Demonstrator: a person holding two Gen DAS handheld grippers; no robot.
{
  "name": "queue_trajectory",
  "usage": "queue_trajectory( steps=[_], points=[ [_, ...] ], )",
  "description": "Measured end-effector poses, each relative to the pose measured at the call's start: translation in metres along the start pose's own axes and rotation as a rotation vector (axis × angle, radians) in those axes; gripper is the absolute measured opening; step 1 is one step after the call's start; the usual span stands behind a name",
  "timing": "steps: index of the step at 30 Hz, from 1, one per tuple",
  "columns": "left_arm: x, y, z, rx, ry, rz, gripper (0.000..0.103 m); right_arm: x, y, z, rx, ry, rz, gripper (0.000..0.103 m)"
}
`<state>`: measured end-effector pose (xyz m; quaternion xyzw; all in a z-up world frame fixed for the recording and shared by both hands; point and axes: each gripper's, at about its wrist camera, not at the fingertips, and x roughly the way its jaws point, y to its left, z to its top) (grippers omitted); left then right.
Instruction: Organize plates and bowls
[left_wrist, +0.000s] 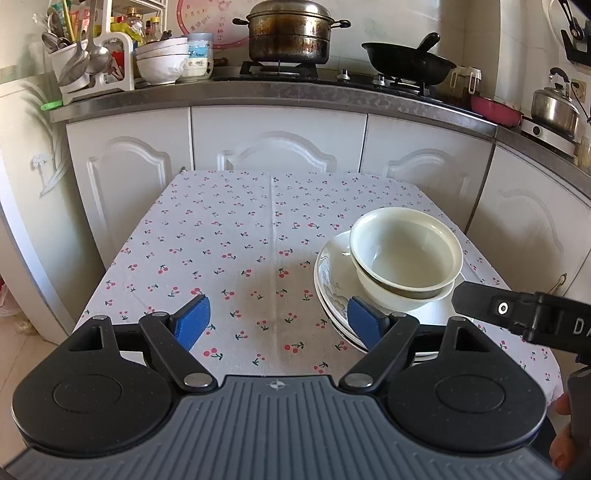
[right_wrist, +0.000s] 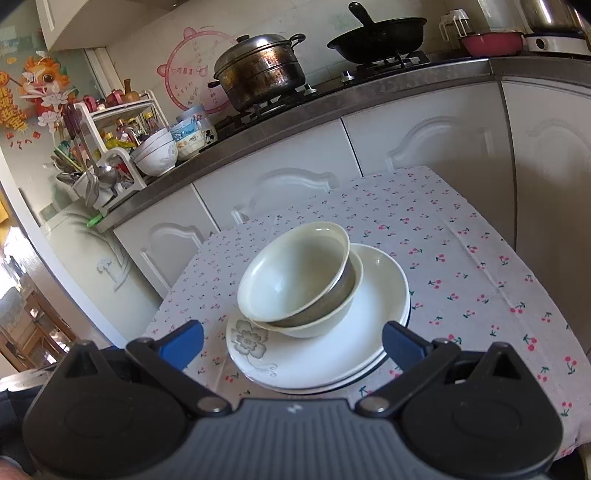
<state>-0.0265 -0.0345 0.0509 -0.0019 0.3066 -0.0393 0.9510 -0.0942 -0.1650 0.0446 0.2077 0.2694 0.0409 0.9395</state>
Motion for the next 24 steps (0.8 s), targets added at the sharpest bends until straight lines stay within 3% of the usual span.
queue_trajectory(
  steps=[24],
  points=[
    [0.004, -0.004, -0.002, 0.017, 0.012, -0.008, 0.103, 0.011, -0.002, -0.006, -0.160, -0.045, -0.208, 0.102]
  ],
)
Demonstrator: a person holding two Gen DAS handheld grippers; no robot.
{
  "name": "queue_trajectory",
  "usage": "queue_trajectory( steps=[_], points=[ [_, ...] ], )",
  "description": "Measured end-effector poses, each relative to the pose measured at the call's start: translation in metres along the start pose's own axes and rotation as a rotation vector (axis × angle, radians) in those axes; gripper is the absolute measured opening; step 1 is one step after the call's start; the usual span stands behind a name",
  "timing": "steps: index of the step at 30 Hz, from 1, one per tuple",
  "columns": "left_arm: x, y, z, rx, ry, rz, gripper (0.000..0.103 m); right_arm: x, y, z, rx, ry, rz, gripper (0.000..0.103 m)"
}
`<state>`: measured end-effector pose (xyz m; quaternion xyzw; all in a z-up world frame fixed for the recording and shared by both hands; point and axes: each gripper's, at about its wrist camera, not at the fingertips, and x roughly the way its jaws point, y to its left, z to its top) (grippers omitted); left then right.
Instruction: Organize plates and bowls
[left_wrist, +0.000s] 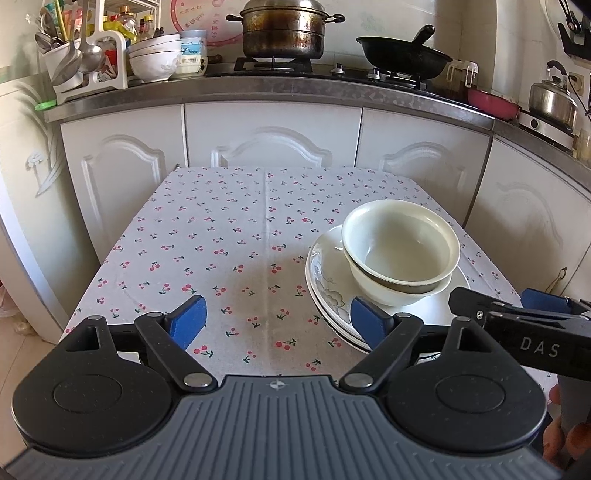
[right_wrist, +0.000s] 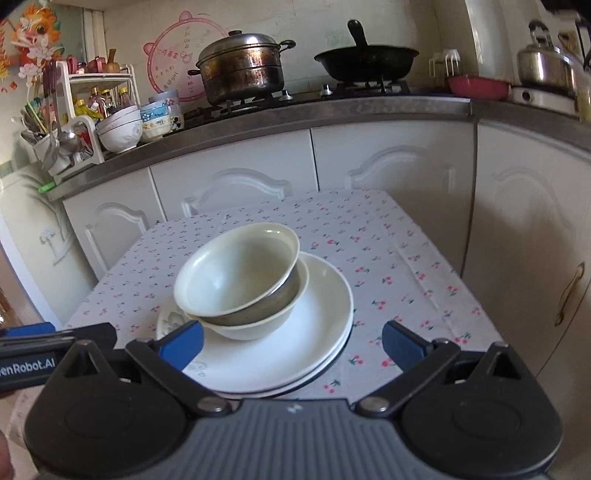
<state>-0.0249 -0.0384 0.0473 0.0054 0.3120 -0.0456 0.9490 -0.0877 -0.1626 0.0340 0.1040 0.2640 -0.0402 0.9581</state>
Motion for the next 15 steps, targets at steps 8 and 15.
queue_trajectory(
  steps=[8, 15],
  points=[
    [0.0024, 0.0000, -0.0007, 0.002, 0.010, -0.008, 0.103, 0.0044, -0.0028, -0.0001, 0.000, 0.001, -0.003, 0.102],
    [0.0041, -0.0032, -0.0001, 0.006, 0.014, -0.024, 0.103, 0.0044, -0.0055, -0.0008, 0.001, -0.001, -0.012, 0.102]
  ],
)
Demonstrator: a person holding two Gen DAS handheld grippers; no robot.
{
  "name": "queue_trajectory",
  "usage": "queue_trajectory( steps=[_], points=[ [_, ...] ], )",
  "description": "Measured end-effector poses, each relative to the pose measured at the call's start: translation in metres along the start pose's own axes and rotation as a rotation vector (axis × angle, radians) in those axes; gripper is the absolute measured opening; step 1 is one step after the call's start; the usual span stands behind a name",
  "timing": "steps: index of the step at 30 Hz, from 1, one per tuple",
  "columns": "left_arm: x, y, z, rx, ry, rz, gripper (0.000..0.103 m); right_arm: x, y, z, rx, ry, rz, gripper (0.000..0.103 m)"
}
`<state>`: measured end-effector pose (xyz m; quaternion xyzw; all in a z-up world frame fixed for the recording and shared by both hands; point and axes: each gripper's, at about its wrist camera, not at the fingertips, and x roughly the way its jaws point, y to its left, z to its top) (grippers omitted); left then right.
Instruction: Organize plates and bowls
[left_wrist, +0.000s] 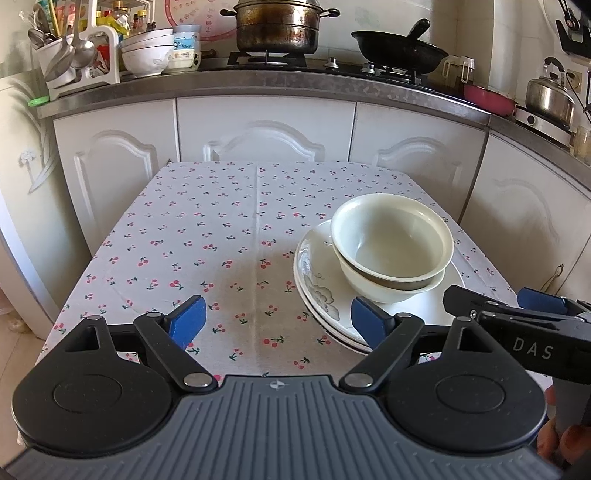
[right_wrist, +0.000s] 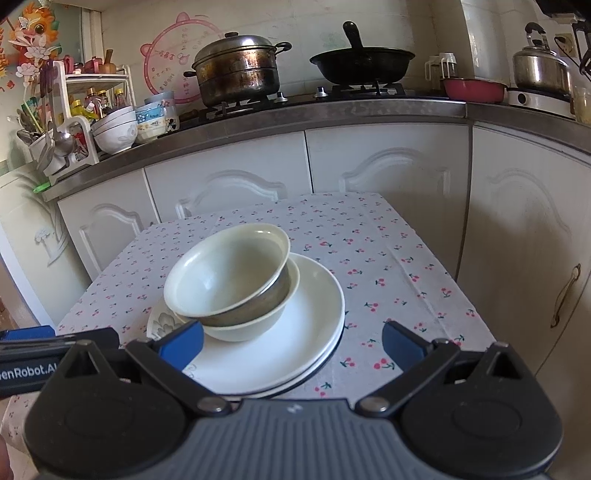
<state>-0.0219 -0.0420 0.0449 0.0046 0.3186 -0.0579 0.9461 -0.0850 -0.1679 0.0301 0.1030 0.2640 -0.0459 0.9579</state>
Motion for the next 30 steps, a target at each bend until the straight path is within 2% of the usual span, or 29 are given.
queue_trajectory(
  steps=[13, 30],
  points=[
    [0.0081, -0.0024, -0.0013, 0.019, 0.026, -0.011, 0.103, -0.0021, -0.0048, -0.0015, 0.006, -0.015, -0.003, 0.102],
    [0.0087, -0.0007, -0.0023, 0.023, 0.020, -0.025, 0.103, -0.0012, -0.0062, -0.0026, 0.010, -0.013, 0.002, 0.102]
  ],
)
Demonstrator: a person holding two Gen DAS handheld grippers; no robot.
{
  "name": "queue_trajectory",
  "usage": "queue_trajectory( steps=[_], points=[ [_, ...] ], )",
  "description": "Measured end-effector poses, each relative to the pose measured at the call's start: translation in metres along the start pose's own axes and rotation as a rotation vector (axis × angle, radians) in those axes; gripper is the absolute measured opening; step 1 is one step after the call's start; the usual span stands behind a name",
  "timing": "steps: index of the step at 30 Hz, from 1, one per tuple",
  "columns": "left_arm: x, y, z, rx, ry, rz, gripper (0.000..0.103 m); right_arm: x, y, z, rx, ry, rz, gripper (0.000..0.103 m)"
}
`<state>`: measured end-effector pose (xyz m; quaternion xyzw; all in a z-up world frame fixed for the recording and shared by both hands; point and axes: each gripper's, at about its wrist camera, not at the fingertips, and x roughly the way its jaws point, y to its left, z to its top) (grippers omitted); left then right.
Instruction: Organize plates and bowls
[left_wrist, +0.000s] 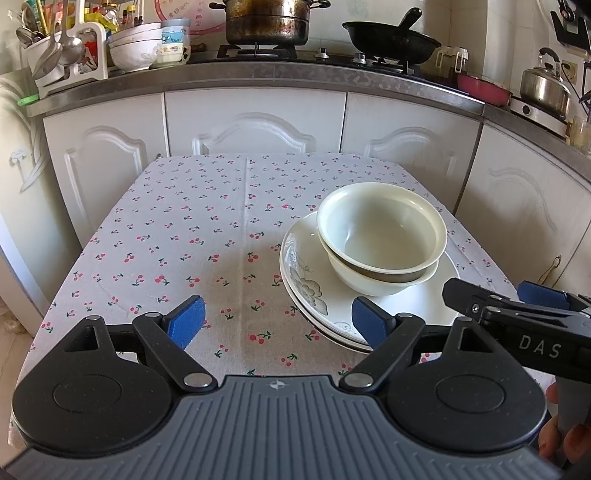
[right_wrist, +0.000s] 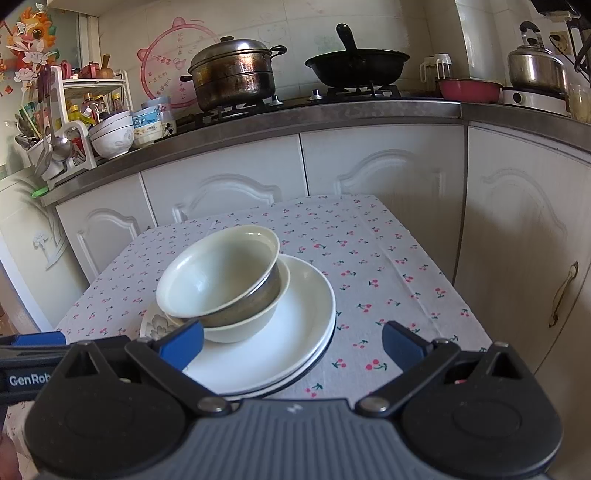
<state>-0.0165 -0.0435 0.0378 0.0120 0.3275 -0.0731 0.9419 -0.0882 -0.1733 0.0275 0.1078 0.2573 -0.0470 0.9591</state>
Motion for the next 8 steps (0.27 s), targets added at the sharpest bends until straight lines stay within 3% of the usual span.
queue_trajectory(
  steps=[4, 8],
  points=[
    [-0.001, 0.004, 0.000, -0.012, -0.004, -0.007, 0.103, 0.001, 0.000, 0.000, 0.001, 0.005, 0.007, 0.102],
    [-0.008, 0.017, 0.008, -0.046, -0.034, 0.033, 0.103, 0.000, 0.001, 0.002, 0.004, 0.000, 0.027, 0.102]
  ],
)
